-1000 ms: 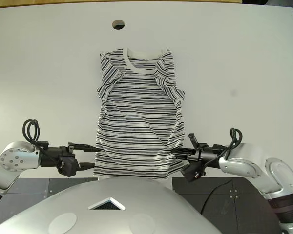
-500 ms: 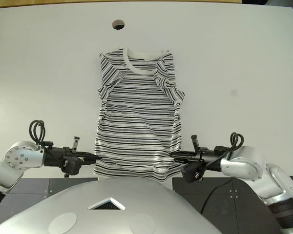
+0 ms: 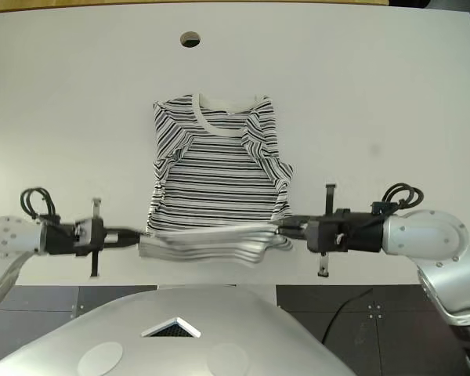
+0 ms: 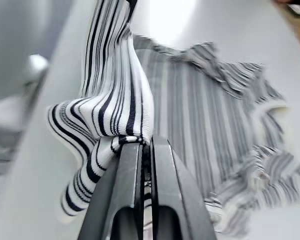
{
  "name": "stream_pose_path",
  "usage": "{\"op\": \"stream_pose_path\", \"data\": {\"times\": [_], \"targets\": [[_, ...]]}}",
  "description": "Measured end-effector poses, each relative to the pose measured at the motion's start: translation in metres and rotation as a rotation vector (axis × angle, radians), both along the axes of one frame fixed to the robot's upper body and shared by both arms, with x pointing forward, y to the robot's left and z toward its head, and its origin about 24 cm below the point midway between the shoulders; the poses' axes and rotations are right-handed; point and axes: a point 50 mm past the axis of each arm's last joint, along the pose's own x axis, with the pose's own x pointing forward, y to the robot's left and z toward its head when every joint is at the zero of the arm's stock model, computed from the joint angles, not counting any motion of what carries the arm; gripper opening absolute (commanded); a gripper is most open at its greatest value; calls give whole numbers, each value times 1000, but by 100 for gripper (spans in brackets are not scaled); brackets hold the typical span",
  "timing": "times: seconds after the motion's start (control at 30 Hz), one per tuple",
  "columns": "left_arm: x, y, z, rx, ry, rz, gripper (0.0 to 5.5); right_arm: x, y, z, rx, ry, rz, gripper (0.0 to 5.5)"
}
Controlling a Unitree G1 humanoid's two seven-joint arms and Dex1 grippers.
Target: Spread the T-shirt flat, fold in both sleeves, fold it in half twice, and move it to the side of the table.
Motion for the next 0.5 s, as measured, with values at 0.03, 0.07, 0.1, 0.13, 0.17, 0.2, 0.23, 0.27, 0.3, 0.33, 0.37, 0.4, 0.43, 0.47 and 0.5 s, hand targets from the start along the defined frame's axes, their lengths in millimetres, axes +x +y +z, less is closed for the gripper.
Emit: {"op": "stream_pose_path", "data": {"times": [0.03, 0.07, 0.1, 0.13, 0.17, 0.2, 0.23, 0.27, 0.3, 0.33, 0.37, 0.4, 0.43, 0.47, 0.5], "targets": [[7, 0, 1, -9, -6, 41, 12, 4, 0, 1, 6, -2, -23, 10], [14, -2, 2, -28, -4, 92, 12, 11, 2, 2, 28, -17, -65, 10], [21, -4, 4, -47, -10, 132, 12, 18, 3, 4, 46, -41, -98, 10], [28, -6, 6, -64, -14, 172, 12, 25, 3, 5, 61, -61, -134, 10], [33, -8, 7, -70, -11, 197, 12, 31, 3, 6, 61, -73, -158, 10], [40, -12, 8, -86, -6, 239, 12, 39, 3, 5, 63, -77, -199, 10], [44, -14, 8, -96, -3, 262, 12, 43, 4, 4, 65, -75, -217, 10], [52, -16, 8, -105, -2, 301, 12, 51, 5, 1, 70, -69, -247, 10], [59, -18, 8, -109, -3, 337, 12, 57, 6, 0, 79, -62, -271, 10], [66, -21, 7, -110, -5, 364, 12, 64, 8, -2, 83, -55, -290, 10], [72, -23, 7, -113, -8, 390, 12, 70, 9, -4, 92, -44, -308, 10], [78, -25, 6, -117, -9, 412, 12, 76, 11, -6, 104, -37, -323, 10], [84, -27, 4, -121, -5, 436, 12, 82, 13, -8, 112, -25, -337, 10], [89, -28, 2, -128, -2, 458, 12, 88, 15, -11, 119, -10, -352, 10], [94, -30, 1, -133, -1, 479, 12, 94, 15, -14, 121, -7, -367, 10]]}}
